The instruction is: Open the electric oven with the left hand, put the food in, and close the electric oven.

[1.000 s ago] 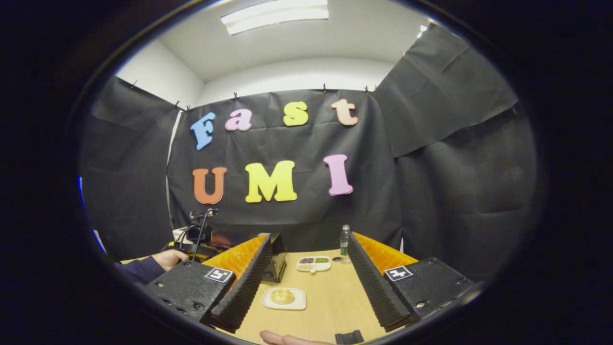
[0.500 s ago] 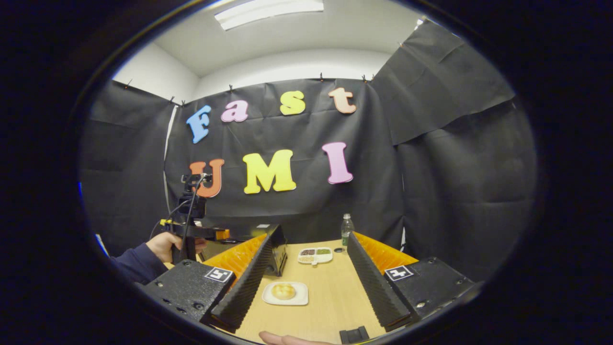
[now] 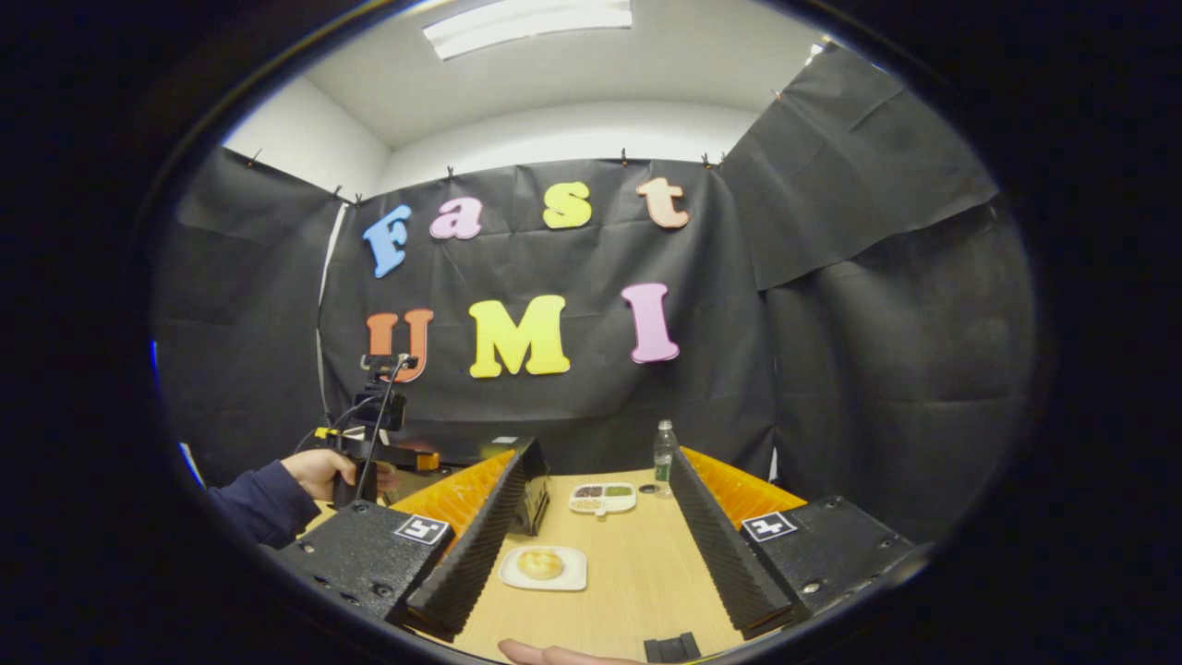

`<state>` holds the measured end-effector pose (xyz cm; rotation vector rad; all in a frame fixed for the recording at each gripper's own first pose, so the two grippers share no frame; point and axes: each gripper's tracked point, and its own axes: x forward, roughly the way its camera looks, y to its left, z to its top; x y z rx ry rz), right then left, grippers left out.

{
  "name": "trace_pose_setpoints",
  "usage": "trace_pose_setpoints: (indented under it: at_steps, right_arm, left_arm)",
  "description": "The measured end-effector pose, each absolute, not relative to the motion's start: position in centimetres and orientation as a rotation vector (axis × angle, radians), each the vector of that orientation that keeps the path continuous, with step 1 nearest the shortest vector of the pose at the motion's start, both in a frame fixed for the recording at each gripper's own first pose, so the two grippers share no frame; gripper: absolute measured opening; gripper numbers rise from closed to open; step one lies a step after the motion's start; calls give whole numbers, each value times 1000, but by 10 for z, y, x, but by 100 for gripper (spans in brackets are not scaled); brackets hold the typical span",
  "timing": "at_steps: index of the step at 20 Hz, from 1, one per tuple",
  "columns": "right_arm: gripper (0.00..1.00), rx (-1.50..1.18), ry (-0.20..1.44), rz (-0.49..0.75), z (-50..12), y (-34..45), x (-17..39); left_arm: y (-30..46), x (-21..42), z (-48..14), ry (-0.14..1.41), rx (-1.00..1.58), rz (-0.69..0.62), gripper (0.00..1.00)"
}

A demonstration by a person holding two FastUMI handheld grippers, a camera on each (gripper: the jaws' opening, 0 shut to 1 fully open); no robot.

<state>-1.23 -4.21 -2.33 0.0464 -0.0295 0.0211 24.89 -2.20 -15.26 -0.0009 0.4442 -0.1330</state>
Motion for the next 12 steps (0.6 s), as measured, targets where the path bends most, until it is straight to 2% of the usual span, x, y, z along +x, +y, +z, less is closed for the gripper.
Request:
trace_pose_setpoints:
  at_steps: [1, 2, 3, 4, 7, 8, 9, 10, 11, 12]
  right_arm:
    - [97, 44, -32, 18, -22, -44, -13]
    - [97, 42, -37, 15, -21, -44, -14]
    - [97, 40, -37, 14, -21, -44, -16]
    - [97, 38, -38, 16, -22, -43, -17]
    - [97, 35, -37, 19, -23, -44, -17]
    - [97, 40, -34, 17, -24, -45, -17]
    - [97, 45, -31, 17, -25, -44, -15]
    - [97, 49, -24, 18, -27, -43, -14]
    - [97, 51, -17, 19, -30, -42, -12]
    - [97, 51, -13, 20, -33, -41, -11]
  left_arm:
    - [-27, 242, -162, 474, -5, -154, 98]
    - [-37, 228, -194, 592, -20, -188, 98]
    - [-31, 211, -231, 720, 3, -143, 85]
    - [-38, 187, -242, 768, 11, -175, 96]
    - [-39, 186, -257, 680, 23, -163, 90]
    - [-38, 183, -258, 674, 16, -147, 82]
    - [-37, 182, -258, 668, 5, -135, 92]
    - [-36, 182, -260, 665, 8, -132, 93]
    - [-35, 181, -261, 664, 14, -136, 84]
    - [-35, 176, -267, 680, 7, -134, 84]
